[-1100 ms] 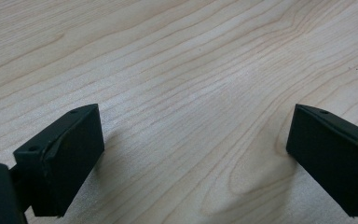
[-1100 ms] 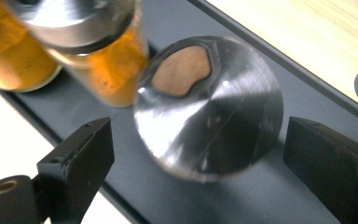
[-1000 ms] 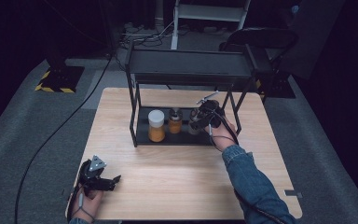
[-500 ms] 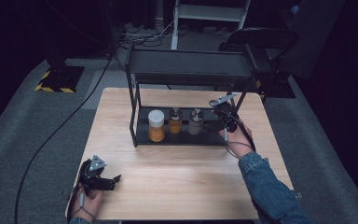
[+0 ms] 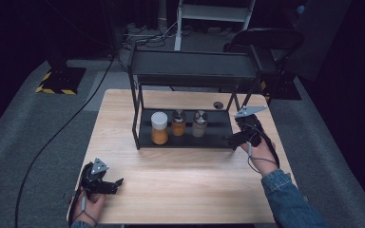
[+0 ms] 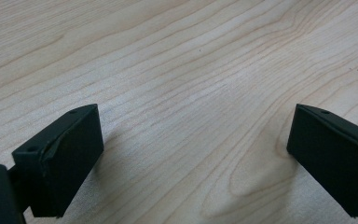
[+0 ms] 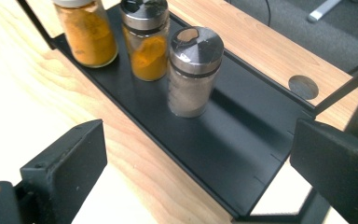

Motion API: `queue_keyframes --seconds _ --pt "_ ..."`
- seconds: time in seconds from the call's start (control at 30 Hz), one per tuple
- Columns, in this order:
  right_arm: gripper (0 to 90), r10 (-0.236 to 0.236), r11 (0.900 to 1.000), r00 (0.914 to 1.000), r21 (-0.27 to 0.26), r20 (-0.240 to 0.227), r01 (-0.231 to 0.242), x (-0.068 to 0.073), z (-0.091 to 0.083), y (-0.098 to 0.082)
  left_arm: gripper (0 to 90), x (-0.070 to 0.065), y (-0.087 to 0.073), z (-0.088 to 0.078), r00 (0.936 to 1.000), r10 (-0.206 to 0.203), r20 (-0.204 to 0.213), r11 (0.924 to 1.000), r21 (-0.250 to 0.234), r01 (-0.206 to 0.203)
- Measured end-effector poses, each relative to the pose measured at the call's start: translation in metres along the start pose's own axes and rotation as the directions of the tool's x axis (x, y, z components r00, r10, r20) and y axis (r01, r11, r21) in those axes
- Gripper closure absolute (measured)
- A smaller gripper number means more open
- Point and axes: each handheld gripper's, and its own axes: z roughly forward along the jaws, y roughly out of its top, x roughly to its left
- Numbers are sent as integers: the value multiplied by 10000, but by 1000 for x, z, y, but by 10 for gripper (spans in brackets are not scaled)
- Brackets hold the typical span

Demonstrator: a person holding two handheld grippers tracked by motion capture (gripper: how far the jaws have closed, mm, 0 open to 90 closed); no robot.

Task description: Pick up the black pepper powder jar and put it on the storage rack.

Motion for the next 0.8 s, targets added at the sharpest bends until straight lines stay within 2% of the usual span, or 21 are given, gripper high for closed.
queue_keyframes --seconds 0.2,0.33,0.53,0.8 --pt "35 -261 9994 9993 -206 258 266 7 -19 -23 35 0 0 0 10000 1 -1 10000 1 -1" --pt "35 -44 9983 9997 -587 233 57 6 -28 -44 35 0 0 0 10000 1 0 10000 1 -1" --pt "35 102 9969 9997 -778 225 -85 5 -35 -68 35 0 0 0 10000 -2 -1 10000 0 2" --pt "35 -150 9959 9998 -890 163 164 3 -34 -98 33 0 0 0 10000 -19 -13 10000 -1 19"
